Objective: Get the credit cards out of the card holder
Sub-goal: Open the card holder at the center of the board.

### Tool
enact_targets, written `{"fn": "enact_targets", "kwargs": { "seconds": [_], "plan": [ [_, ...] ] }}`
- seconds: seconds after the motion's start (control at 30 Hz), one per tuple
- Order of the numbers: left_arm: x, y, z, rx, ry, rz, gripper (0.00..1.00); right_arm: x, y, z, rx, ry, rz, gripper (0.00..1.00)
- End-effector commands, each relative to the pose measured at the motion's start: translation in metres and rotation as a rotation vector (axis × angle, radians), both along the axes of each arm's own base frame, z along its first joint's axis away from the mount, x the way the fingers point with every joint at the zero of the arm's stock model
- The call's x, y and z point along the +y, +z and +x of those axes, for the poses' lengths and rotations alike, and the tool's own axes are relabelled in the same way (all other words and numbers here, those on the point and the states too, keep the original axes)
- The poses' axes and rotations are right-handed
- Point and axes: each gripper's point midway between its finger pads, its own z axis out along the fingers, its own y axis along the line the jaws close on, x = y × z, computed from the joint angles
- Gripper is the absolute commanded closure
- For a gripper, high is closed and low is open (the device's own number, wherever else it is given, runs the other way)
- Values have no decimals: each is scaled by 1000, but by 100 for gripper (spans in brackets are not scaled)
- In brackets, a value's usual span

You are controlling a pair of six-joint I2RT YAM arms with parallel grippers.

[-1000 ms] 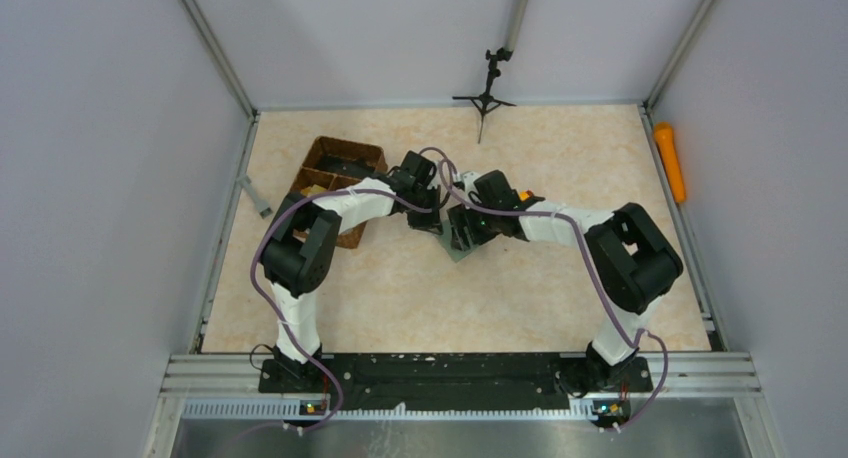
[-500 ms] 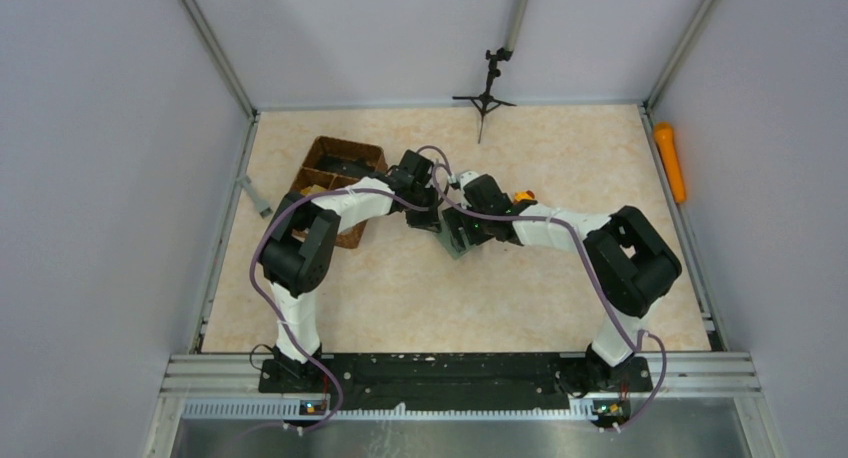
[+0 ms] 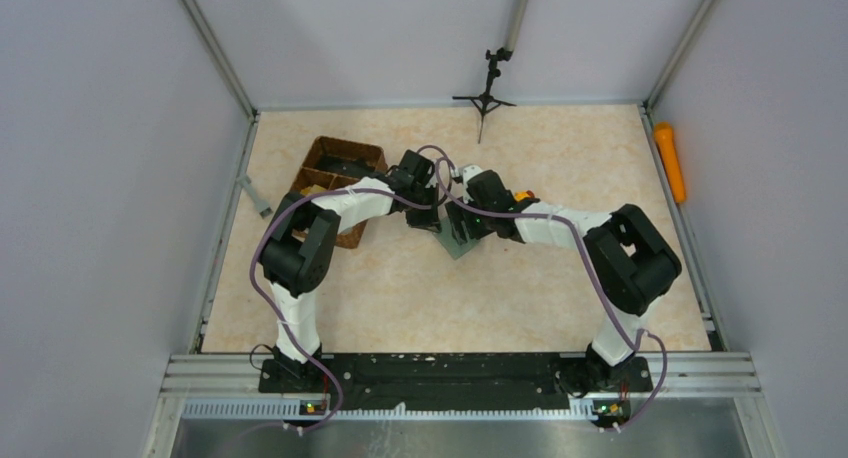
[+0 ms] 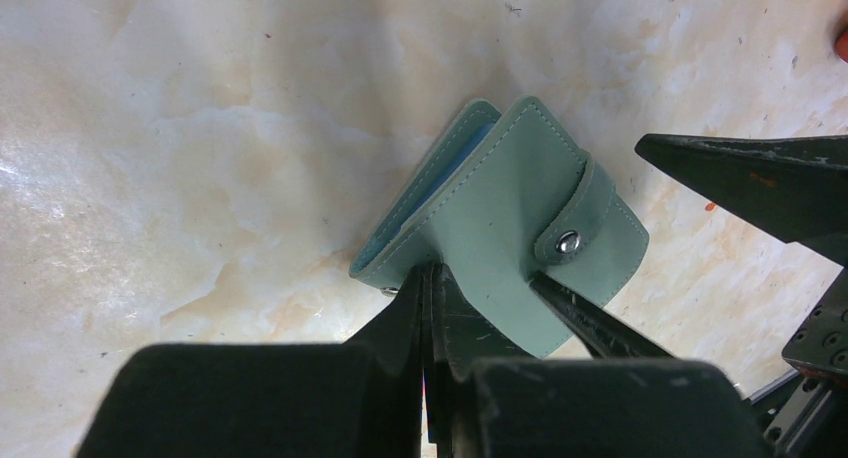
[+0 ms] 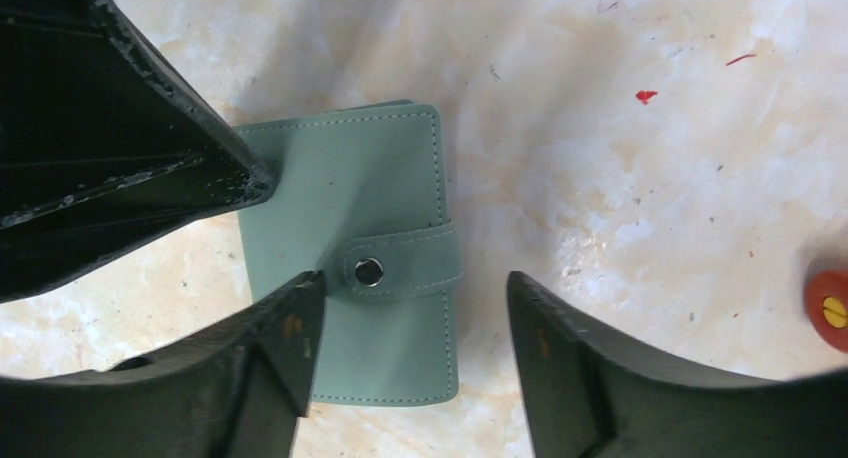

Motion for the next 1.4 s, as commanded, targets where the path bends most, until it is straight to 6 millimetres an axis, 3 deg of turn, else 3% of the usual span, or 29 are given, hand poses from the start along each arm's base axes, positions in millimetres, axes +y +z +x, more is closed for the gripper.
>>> {"fn": "enact_targets", "kwargs": {
  "seconds": [0.0, 0.23, 0.4, 0.73, 0.9, 1.2, 1.37],
  "plan": [
    [10, -11, -4, 8, -12, 52, 100, 11, 8, 19, -49, 10, 25, 38],
    [9, -12, -5, 12, -17, 50, 100, 9, 1, 22, -51, 17, -12, 39],
    [8, -12, -5, 13, -20, 47, 100, 14, 0, 21, -47, 45, 1, 59],
    [9, -14, -5, 18, -21, 52, 100, 13, 4, 20, -41, 18, 33, 67],
    [9, -15, -5, 20, -22, 55, 99, 2, 10, 28, 19, -64, 183, 76],
    [11, -23, -5, 42, -22, 80, 99, -6, 10, 28, 216, -88, 509, 79],
    [12, -27, -5, 48, -20, 96, 99, -11, 5, 27, 277, -108, 580, 83]
  ]
}}
